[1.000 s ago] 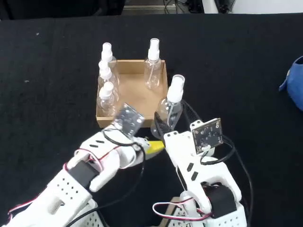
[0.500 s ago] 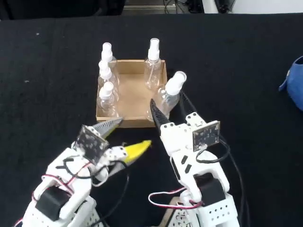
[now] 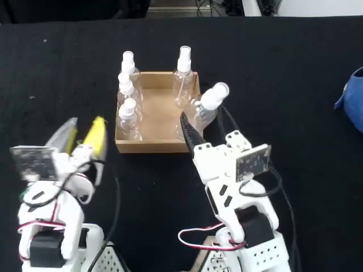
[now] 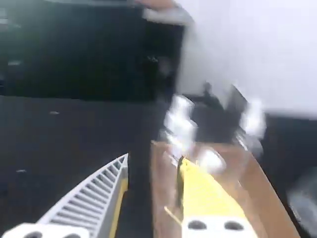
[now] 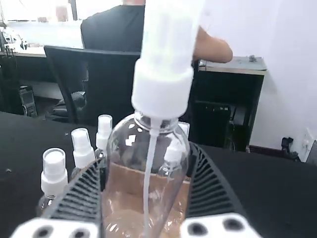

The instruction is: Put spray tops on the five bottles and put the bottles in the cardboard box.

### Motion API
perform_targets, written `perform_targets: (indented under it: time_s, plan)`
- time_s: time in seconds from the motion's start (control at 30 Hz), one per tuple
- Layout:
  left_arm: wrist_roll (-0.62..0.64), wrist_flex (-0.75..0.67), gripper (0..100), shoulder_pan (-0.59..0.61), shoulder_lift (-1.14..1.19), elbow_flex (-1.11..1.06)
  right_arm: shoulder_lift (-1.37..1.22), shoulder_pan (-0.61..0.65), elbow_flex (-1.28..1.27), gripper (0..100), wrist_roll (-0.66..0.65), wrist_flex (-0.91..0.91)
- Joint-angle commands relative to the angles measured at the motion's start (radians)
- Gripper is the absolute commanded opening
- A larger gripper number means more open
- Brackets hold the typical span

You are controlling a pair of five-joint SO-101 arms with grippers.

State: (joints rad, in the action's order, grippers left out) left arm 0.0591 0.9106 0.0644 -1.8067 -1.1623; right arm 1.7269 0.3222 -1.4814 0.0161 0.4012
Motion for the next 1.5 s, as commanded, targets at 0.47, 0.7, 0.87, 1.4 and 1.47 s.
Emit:
perform_targets:
  time_s: [0.47,0.7,0.87,1.4,1.47]
  plan:
    - [0.221,-0.844,3,0.200,0.021,-0.538,-0.803,-0.029,0.214,1.0,0.000,-0.493]
    - [0.218,-0.813,3,0.186,0.023,-0.538,-0.932,-0.025,0.157,1.0,-0.103,-0.654]
    - [0.219,-0.813,3,0.186,0.023,-0.538,-0.944,-0.028,0.062,1.0,-0.149,-0.798]
    - [0.216,-0.815,3,0.186,0.023,-0.538,-0.947,-0.029,0.001,1.0,-0.155,-0.825]
    - [0.216,-0.815,3,0.186,0.023,-0.538,-0.947,-0.031,0.002,1.0,-0.155,-0.825]
